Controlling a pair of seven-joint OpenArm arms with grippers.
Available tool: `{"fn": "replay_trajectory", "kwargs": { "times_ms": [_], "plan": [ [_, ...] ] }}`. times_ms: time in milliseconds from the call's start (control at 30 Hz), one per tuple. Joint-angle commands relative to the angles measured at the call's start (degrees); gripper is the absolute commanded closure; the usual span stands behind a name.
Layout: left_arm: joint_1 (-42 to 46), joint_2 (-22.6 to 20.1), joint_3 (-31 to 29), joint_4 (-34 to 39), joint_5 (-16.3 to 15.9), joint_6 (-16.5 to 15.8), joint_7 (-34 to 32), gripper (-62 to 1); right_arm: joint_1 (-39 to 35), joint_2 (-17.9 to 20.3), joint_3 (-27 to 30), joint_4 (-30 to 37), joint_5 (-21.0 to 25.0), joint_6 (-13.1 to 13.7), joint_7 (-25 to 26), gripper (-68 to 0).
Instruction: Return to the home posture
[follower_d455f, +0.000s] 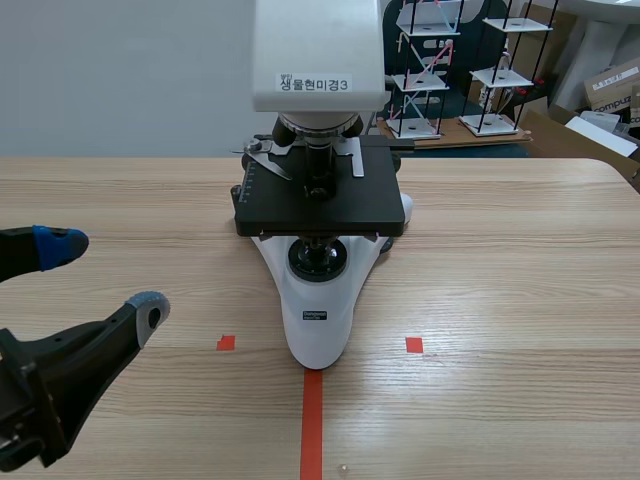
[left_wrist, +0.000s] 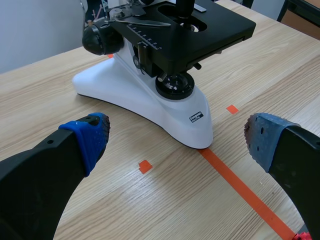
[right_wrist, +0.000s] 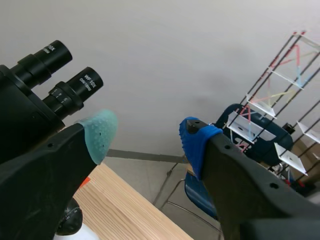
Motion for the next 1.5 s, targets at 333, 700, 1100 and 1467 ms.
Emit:
{"fn": "replay_trajectory", "kwargs": {
  "times_ms": [333, 700, 1100, 1467],
  "plan": [
    [0.26, 0.28, 0.26, 1.25, -0.35, -0.13, -0.66, -57.0, -34.36, 0.61, 12.09, 12.35, 0.28, -3.19, 13.66, -67.9],
    [0.26, 0.28, 0.26, 1.25, -0.35, -0.13, -0.66, -57.0, -64.96, 0.59, 17.84, 15.34, -4.11, -2.89, 33.51, -67.9],
    [0.26, 0.28, 0.26, 1.25, -0.35, -0.13, -0.66, -57.0, -81.13, 0.59, 20.83, 15.39, -12.55, -1.16, 43.85, -67.9],
    [0.26, 0.28, 0.26, 1.25, -0.37, -0.13, -0.66, -57.0, -88.76, 0.42, 23.58, 17.03, -15.61, -0.28, 48.06, -67.9]
  ]
}}
